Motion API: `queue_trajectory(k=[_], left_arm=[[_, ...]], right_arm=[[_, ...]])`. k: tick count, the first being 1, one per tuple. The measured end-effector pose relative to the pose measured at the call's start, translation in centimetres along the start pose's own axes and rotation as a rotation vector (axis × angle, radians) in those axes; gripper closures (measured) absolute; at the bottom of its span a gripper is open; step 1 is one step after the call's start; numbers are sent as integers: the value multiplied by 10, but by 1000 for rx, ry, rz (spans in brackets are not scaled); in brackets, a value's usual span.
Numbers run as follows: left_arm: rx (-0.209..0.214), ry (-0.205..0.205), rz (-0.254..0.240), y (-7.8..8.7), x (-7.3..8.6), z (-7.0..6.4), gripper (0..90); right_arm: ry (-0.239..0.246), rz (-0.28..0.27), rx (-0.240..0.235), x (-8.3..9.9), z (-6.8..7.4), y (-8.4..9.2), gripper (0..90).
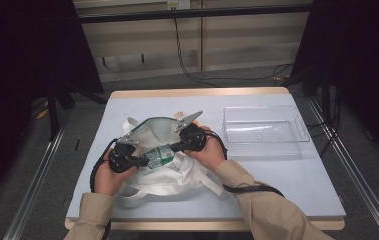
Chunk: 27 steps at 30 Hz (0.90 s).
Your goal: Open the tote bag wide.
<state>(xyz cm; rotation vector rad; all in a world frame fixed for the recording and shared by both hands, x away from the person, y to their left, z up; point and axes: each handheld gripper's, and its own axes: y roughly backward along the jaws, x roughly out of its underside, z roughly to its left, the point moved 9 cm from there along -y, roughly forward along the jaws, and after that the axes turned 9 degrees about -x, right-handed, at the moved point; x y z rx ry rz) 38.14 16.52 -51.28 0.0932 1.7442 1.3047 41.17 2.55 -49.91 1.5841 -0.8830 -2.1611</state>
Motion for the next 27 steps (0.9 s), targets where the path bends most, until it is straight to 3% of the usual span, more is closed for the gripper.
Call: queue_trajectory(k=[7, 12, 15, 21, 27], left_arm=[[-12, -14, 6, -3, 0, 2, 900], [-6, -10, 13, -8, 1, 0, 900], [-11, -4, 10, -9, 0, 1, 900], [-26, -8, 14, -10, 1, 2, 895], [-27, -9, 15, -11, 1, 2, 894]], right_arm=[[22, 16, -9, 0, 3, -9, 886], [22, 58, -44, 6, 6, -19, 887], [38, 85, -40, 10, 9, -26, 890], [31, 111, -57, 22, 13, -26, 900], [39, 103, -63, 27, 15, -24, 900]])
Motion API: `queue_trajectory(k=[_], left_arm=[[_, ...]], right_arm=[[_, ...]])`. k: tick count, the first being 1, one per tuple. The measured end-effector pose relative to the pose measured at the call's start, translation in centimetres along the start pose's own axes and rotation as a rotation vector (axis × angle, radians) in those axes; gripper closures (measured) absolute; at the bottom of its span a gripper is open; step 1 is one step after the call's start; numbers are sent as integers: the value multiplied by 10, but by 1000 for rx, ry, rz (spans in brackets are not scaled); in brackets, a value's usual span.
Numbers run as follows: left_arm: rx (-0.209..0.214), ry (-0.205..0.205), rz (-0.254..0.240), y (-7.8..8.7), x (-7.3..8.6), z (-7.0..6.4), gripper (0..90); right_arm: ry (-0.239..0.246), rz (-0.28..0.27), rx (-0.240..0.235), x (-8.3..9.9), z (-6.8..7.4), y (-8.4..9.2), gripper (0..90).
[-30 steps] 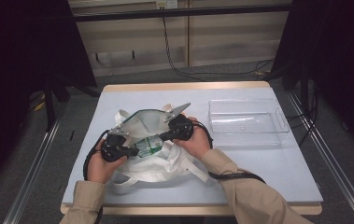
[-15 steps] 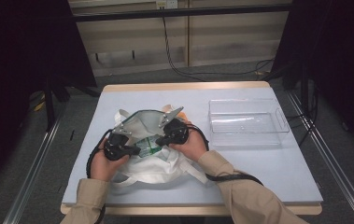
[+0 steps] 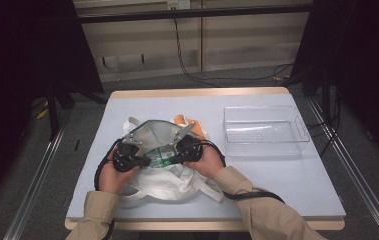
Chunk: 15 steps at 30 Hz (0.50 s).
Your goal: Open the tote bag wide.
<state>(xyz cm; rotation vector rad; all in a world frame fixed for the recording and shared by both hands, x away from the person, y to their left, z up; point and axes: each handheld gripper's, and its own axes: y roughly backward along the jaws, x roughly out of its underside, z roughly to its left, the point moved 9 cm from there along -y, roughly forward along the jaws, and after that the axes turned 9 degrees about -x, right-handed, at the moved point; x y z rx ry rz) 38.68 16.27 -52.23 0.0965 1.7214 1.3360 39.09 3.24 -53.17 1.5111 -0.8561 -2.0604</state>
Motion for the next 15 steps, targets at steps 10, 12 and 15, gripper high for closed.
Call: queue_trajectory(k=[10, 12, 15], left_arm=[[-1, -5, 2, 0, 0, -1, 871], [-1, -2, -5, 0, 0, -1, 871], [-3, -2, -3, 0, 1, -1, 871]], right_arm=[[-4, 1, -22, 2, 3, 0, 900], [-3, 9, -19, 4, 4, 0, 900], [-5, 2, -23, 5, 4, 1, 900]])
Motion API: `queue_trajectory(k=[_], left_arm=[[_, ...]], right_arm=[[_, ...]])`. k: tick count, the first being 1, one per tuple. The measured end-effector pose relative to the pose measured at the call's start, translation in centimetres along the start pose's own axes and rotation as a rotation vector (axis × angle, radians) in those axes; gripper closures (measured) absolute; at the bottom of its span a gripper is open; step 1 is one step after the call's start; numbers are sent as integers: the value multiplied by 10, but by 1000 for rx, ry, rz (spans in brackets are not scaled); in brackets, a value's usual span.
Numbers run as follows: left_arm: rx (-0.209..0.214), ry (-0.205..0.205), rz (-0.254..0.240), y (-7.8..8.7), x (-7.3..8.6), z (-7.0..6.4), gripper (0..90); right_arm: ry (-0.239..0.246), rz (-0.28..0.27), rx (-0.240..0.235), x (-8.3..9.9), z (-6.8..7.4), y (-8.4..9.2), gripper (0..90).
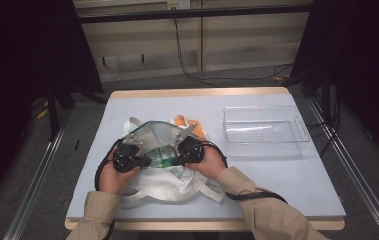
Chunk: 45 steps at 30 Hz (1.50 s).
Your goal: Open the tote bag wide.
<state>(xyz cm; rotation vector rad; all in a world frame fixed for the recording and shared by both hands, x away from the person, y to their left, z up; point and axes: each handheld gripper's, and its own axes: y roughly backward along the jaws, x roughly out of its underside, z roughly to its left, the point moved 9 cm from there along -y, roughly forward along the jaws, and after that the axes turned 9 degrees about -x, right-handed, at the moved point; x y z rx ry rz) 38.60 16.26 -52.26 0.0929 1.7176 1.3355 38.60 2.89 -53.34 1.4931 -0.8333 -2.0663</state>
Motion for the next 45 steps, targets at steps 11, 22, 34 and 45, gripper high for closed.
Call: queue_trajectory(k=[11, 22, 34, 45], left_arm=[[-2, -1, 1, 0, 1, 0, 854], [0, -6, 1, 0, 2, 1, 843], [-2, -5, 1, 0, 2, 0, 827], [8, -11, 3, -1, 3, 1, 827]], right_arm=[[-55, -12, 29, 7, -2, 0, 841], [-54, 6, 49, 2, -3, 8, 741], [-73, 35, 91, 1, -10, 4, 590], [-88, 97, 159, 0, -16, -10, 574]])
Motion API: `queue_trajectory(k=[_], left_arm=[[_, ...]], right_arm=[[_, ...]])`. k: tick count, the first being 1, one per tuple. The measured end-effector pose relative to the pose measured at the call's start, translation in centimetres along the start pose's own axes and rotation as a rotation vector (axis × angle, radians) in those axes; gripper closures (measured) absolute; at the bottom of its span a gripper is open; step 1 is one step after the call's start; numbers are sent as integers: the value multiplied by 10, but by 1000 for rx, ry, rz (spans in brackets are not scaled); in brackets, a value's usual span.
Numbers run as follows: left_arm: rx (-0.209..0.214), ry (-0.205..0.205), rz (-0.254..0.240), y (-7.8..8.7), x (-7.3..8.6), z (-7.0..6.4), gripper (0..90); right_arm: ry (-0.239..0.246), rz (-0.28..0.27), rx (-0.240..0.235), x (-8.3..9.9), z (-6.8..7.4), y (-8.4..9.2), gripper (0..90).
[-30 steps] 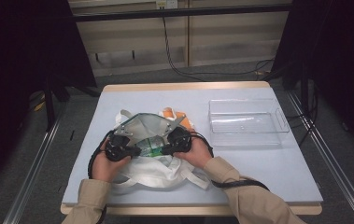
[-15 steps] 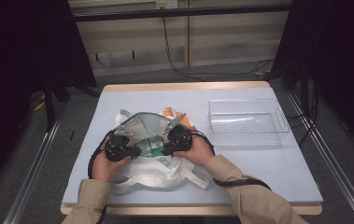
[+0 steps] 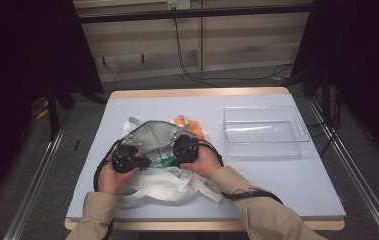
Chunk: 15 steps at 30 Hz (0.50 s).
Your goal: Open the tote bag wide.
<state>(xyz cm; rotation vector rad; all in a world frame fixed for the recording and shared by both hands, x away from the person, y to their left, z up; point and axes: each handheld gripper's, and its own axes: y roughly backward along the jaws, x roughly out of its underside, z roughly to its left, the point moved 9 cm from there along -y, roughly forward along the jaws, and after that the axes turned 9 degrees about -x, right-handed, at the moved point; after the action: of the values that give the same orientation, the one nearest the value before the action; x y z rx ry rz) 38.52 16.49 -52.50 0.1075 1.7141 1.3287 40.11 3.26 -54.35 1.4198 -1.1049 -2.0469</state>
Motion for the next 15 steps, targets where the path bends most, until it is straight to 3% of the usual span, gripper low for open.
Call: queue_trajectory(k=[4, 5, 9, 15], left_arm=[[-1, 3, 3, 0, 0, 0, 826], [0, 5, 2, 0, 0, 0, 827], [-1, 0, -4, 1, -1, 0, 821], [10, -4, -19, 4, -4, -4, 692]], right_arm=[[-21, 0, 11, -1, -2, 1, 774], [-20, 1, 15, -1, -3, 2, 875], [-52, -1, -10, -1, -5, 4, 900], [-73, -55, -25, -9, -9, 18, 900]])
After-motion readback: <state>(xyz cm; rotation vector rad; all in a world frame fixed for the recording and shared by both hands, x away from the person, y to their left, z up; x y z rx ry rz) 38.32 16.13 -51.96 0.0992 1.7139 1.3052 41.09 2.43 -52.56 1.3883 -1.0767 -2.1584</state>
